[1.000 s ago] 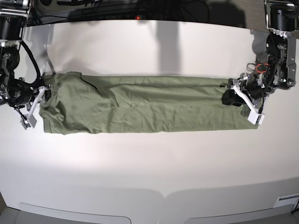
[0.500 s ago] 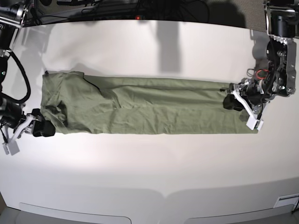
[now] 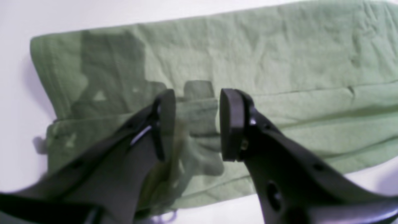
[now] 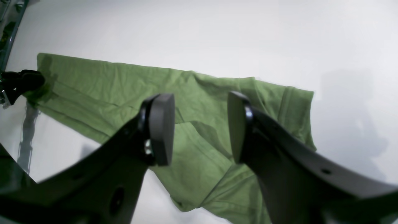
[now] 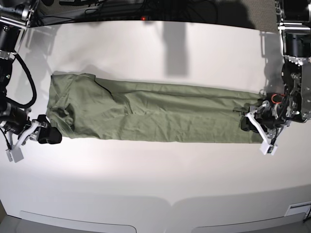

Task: Fold the T-shirt properly
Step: 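Lower the fold and move the right gripper to the strip's end, then open both grippers and raise the right gripper away from the strip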

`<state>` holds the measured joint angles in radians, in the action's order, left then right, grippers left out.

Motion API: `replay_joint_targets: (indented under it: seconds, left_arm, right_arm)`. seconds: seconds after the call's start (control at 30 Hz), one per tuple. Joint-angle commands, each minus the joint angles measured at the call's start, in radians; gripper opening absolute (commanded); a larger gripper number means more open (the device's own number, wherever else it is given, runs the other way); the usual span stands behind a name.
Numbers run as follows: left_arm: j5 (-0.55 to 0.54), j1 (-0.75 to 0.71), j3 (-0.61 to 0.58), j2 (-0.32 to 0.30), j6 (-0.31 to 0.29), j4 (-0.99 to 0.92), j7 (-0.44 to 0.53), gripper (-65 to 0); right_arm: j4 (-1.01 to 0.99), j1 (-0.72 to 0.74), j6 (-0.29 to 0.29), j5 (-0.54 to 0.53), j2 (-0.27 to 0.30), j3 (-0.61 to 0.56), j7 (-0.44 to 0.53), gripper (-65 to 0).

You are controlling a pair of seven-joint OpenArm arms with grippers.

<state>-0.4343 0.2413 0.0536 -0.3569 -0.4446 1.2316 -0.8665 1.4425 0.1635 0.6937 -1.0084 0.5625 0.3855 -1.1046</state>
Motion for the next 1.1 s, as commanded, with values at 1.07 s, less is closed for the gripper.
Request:
replay_joint_targets:
  seconds: [1.07]
  left_arm:
    - [-0.037,0.091,0.006,-0.217,0.000,0.014,-0.016,-19.5]
  right_arm:
    - [0.015,0.022,0.004,-0.024,0.019,0.007,0.023,-36.8]
